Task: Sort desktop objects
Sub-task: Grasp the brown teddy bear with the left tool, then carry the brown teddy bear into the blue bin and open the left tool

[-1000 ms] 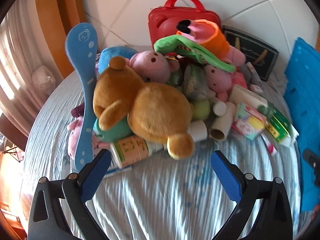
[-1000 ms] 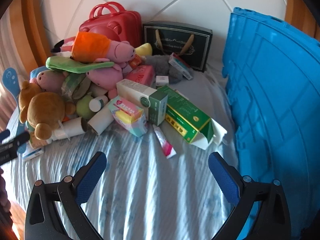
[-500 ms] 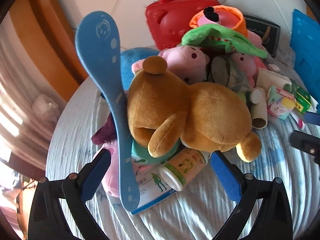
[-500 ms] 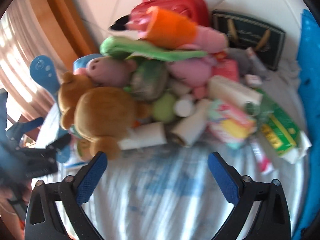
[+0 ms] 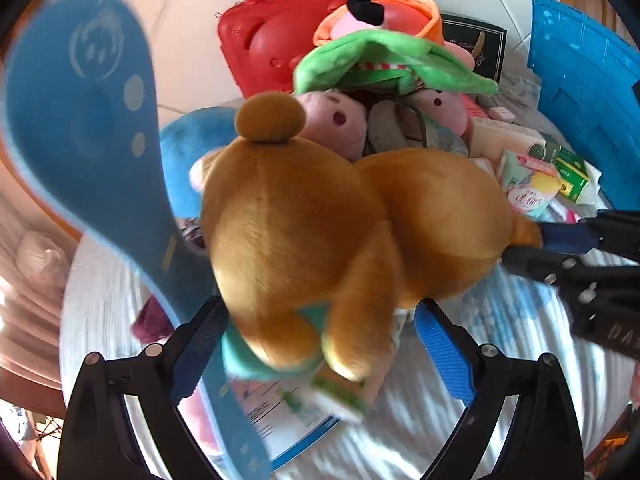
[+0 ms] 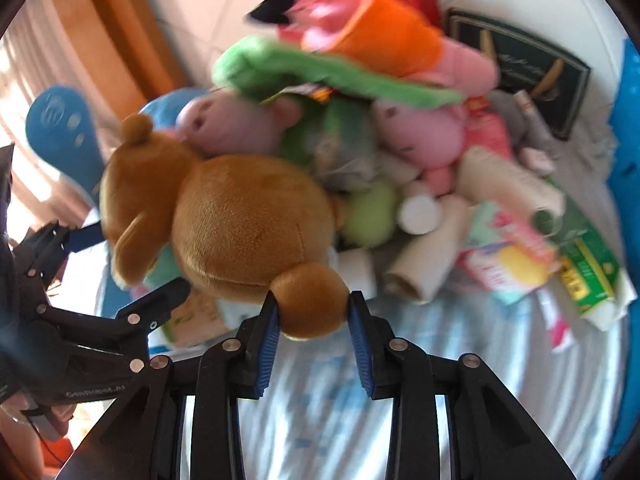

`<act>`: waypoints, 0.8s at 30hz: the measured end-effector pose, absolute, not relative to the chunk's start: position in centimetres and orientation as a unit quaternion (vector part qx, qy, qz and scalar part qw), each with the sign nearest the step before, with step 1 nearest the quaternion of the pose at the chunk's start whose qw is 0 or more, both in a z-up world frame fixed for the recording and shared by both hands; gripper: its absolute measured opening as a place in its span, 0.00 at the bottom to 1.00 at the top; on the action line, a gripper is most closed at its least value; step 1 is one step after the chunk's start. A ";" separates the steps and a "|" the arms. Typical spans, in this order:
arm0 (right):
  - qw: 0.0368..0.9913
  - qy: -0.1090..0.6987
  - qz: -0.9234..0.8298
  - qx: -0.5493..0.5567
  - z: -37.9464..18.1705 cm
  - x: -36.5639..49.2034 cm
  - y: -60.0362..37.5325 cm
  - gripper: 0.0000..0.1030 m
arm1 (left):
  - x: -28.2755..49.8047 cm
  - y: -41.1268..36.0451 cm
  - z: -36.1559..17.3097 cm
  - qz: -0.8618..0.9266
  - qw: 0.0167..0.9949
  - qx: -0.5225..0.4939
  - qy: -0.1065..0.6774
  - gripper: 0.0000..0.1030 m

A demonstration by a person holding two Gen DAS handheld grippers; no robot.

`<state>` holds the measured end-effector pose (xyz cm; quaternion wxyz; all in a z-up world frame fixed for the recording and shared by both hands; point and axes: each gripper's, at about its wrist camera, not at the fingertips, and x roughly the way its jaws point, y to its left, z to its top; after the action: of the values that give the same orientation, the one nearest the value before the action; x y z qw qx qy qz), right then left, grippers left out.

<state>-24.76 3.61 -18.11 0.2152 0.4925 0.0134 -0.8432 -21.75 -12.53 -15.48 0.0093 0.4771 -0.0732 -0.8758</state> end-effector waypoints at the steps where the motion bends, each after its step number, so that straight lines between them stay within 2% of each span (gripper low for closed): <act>1: 0.210 0.017 -0.845 0.492 -17.9 -24.9 4.1 0.31 | -22.2 -12.2 -15.7 -0.874 0.004 0.481 -0.069 0.93; 2: 0.211 0.020 -0.844 0.493 -17.9 -25.0 4.4 0.31 | -22.6 -12.0 -15.9 -0.872 0.004 0.484 -0.067 0.92; 3: 0.215 0.020 -0.841 0.496 -17.9 -25.1 4.6 0.31 | -22.9 -11.7 -16.2 -0.871 0.004 0.487 -0.066 0.83; 7: 0.226 0.001 -0.841 0.492 -18.5 -25.4 4.6 0.40 | -23.0 -11.5 -16.6 -0.867 -0.001 0.494 -0.056 0.78; 8: 0.230 -0.003 -0.840 0.492 -18.7 -25.7 4.6 0.40 | -22.7 -11.9 -16.6 -0.867 -0.002 0.496 -0.053 0.74; 10: 0.238 -0.008 -0.835 0.496 -18.9 -26.6 4.4 0.38 | -22.7 -12.0 -16.6 -0.866 0.009 0.498 -0.052 0.62; 11: 0.243 -0.007 -0.833 0.497 -18.8 -26.7 4.3 0.33 | -22.7 -12.1 -16.5 -0.867 0.018 0.496 -0.054 0.52; 15: 0.247 0.003 -0.841 0.482 -16.7 -25.5 4.7 0.29 | -22.4 -12.6 -15.2 -0.872 0.020 0.488 -0.031 0.46; 24: 0.213 0.022 -0.891 0.401 -8.8 -22.3 9.1 0.28 | -20.0 -9.2 -9.2 -0.904 -0.018 0.428 -0.004 0.40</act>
<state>-22.34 9.08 -8.79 0.2131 0.4007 0.0223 -0.8908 -20.01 -9.24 -9.25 -0.0184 0.4277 -0.0041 -0.9037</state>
